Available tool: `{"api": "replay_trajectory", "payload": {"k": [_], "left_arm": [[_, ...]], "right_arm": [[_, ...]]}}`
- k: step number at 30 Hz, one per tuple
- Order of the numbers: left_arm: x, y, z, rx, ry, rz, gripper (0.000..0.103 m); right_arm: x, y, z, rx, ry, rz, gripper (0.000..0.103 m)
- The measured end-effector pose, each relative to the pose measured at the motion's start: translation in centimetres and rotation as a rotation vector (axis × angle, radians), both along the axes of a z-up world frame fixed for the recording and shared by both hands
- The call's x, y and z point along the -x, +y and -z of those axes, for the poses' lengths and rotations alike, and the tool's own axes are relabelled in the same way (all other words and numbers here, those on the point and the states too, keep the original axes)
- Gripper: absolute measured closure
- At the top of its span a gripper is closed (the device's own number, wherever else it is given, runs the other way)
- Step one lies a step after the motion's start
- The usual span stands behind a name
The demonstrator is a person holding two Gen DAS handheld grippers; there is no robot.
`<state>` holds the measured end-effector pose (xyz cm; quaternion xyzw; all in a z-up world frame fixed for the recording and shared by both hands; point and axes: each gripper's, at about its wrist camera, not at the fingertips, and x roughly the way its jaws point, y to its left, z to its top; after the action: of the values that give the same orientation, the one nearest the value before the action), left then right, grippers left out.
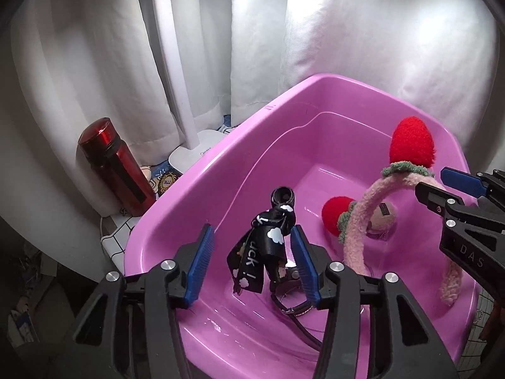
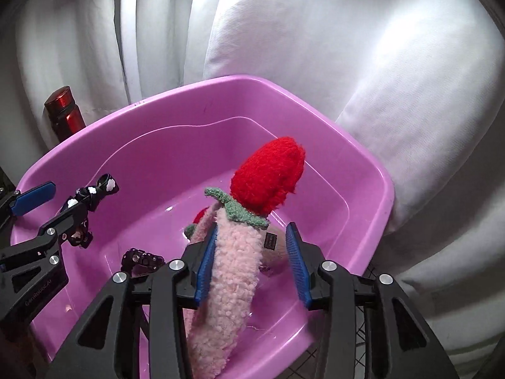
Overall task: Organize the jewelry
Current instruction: 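Open both tools to drop the lanyard and headband into the tub, then withdraw both tools from the tub back over the table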
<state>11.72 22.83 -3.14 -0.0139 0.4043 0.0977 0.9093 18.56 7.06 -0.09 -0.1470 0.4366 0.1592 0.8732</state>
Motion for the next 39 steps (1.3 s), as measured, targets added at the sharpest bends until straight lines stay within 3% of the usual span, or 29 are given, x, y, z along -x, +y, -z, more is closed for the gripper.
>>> {"api": "replay_trajectory", "payload": {"k": [3, 4, 12, 24, 39], "left_arm": [[0.5, 0.3, -1.0, 0.002, -0.047, -0.008, 0.019], [0.6, 0.3, -1.1, 0.001, -0.049, -0.010, 0.014], [1.2, 0.2, -1.9, 0.016, -0.052, 0.000, 0.014], [3.7, -1.5, -3.5, 0.070, -0.066, 0.019, 0.009], [7.9, -9.1, -5.4, 0.168, -0.085, 0.176, 0.006]], "right_arm": [[0.0, -0.1, -0.5, 0.016, -0.036, 0.021, 0.039], [0.0, -0.3, -0.8, 0.009, -0.043, 0.026, 0.039], [0.5, -2.4, -2.6, -0.074, -0.056, 0.066, 0.039], [4.9, -6.2, -4.3, -0.198, -0.076, 0.107, 0.039], [14.4, -17.2, -4.6, -0.284, -0.103, 0.274, 0.036]]}}
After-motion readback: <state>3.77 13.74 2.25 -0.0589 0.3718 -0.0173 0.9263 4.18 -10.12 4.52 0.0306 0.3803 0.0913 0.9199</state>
